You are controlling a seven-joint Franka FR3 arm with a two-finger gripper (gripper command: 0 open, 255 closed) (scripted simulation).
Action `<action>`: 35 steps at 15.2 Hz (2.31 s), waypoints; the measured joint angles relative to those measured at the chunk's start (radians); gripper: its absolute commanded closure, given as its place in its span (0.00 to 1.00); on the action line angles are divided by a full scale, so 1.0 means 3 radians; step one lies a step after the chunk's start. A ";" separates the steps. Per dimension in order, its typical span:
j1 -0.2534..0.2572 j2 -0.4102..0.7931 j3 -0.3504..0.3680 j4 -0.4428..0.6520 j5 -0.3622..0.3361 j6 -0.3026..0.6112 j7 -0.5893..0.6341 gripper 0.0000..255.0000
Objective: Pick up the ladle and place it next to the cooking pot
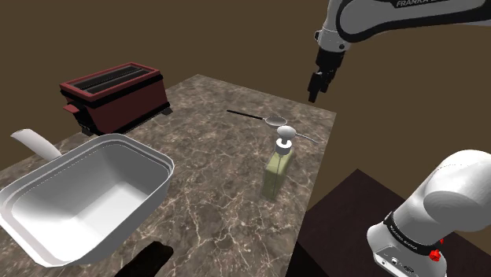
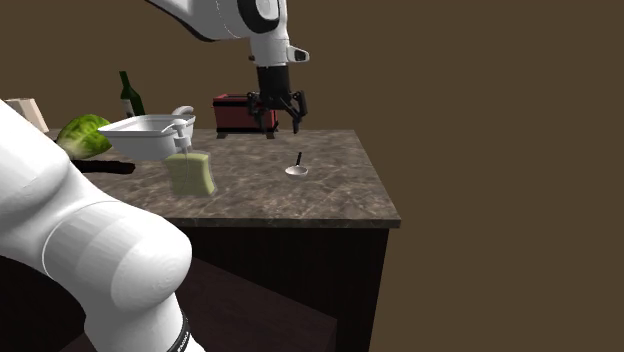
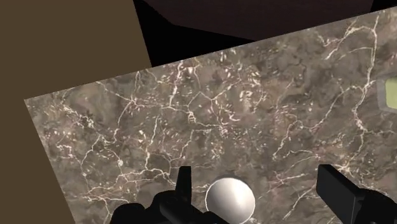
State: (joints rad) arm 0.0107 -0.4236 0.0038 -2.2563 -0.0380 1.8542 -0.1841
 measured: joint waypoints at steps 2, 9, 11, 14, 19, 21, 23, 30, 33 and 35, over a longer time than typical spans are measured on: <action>0.0016 0.0230 -0.0029 0.0062 0.0039 0.0186 -0.0079 0.00; 0.0083 0.1043 -0.0063 0.0430 0.0234 0.0686 -0.0340 0.00; 0.0099 0.1259 -0.0059 0.0578 0.0297 0.0769 -0.0415 0.00; 0.0106 0.1664 -0.0052 0.0867 0.0395 0.0904 -0.0549 0.00; 0.0119 0.2288 0.0010 0.1413 0.0540 0.1008 -0.0715 0.00; 0.0113 0.2497 0.0037 0.1607 0.0589 0.1033 -0.0786 0.00; 0.0117 0.2640 0.0052 0.1701 0.0608 0.1085 -0.0809 0.00; 0.0140 0.2821 0.0070 0.1685 0.0623 0.1288 -0.0812 0.00; 0.0139 0.2827 0.0070 0.1675 0.0624 0.1305 -0.0816 0.00; 0.0138 0.2828 0.0070 0.1674 0.0625 0.1307 -0.0817 0.00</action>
State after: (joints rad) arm 0.0522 0.4247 0.0248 -1.7541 0.1494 2.2463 -0.4293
